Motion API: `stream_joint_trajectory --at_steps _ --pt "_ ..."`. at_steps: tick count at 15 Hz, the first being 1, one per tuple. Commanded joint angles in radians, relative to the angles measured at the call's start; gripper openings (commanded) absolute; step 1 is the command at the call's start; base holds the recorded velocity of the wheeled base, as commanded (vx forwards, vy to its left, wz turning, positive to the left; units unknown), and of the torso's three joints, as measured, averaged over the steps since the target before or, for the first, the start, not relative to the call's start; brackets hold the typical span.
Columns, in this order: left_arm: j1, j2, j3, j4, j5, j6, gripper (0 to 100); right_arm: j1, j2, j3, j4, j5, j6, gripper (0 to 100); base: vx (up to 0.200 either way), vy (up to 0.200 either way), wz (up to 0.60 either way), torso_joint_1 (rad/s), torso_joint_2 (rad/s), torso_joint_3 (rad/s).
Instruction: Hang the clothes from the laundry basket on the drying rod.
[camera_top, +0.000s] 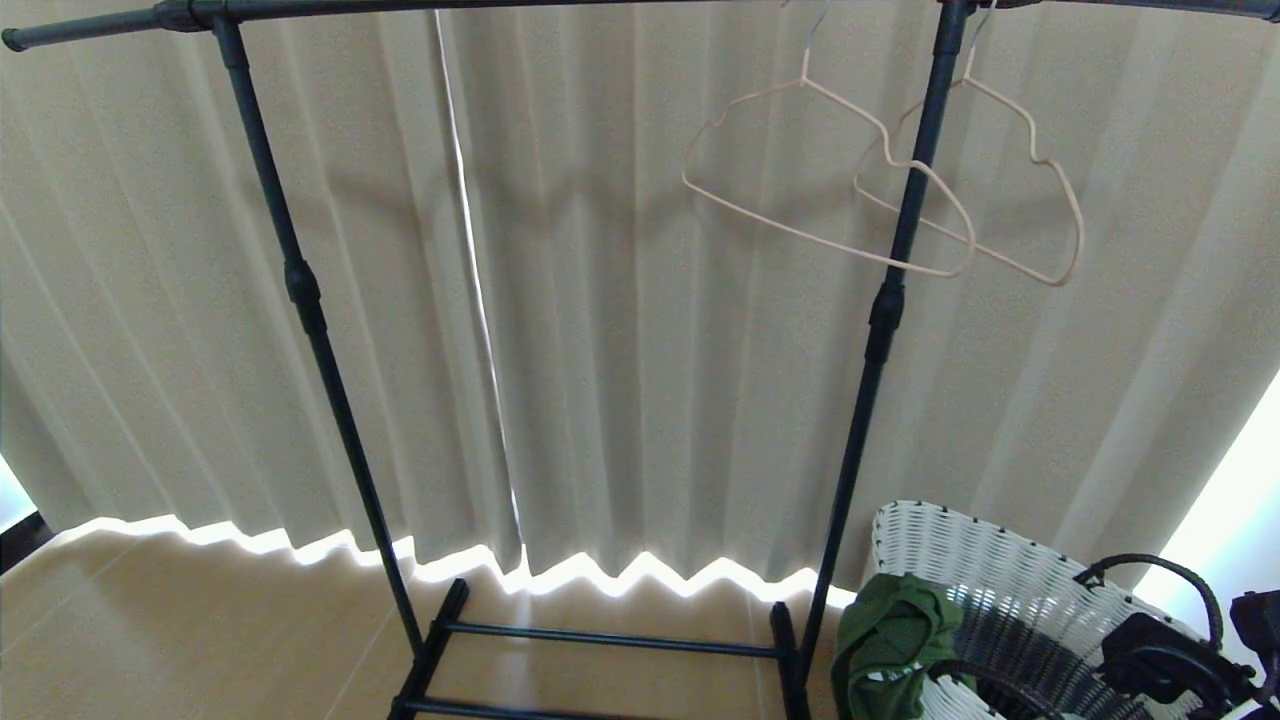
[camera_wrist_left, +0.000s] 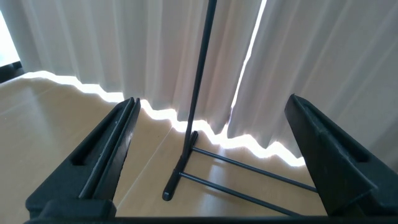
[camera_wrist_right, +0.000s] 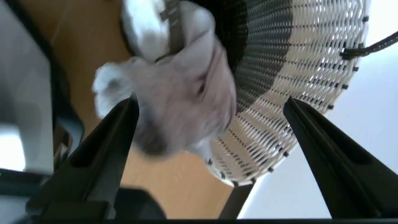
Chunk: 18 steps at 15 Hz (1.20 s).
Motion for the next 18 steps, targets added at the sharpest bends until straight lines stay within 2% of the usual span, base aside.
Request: stream_joint_trajectory --at_steps 1,5,6,13,15,18 --pt "0.000 0.001 0.000 0.000 0.001 0.000 100 -0.034 0.088 0.005 -0.017 -0.003 0.001 100 0.000 0.000 0.00 0.000 0.00 0.000" --pt "0.000 0.001 0.000 0.000 0.001 0.000 100 -0.043 0.091 0.016 -0.019 -0.001 0.001 100 0.000 0.000 0.00 0.000 0.00 0.000" --pt "0.000 0.001 0.000 0.000 0.001 0.000 100 -0.043 0.094 0.016 -0.020 -0.001 0.001 0 0.000 0.000 0.00 0.000 0.00 0.000" --pt "0.000 0.001 0.000 0.000 0.001 0.000 100 -0.043 0.076 0.019 -0.020 0.002 0.002 0 0.000 0.000 0.00 0.000 0.00 0.000" --pt "0.000 0.001 0.000 0.000 0.001 0.000 100 -0.043 0.019 0.022 -0.020 0.004 0.004 0 0.000 0.000 0.00 0.000 0.00 0.000" --pt "0.000 0.001 0.000 0.000 0.001 0.000 100 -0.043 -0.193 0.053 -0.019 0.004 0.013 0 0.000 0.000 0.00 0.000 0.00 0.000"
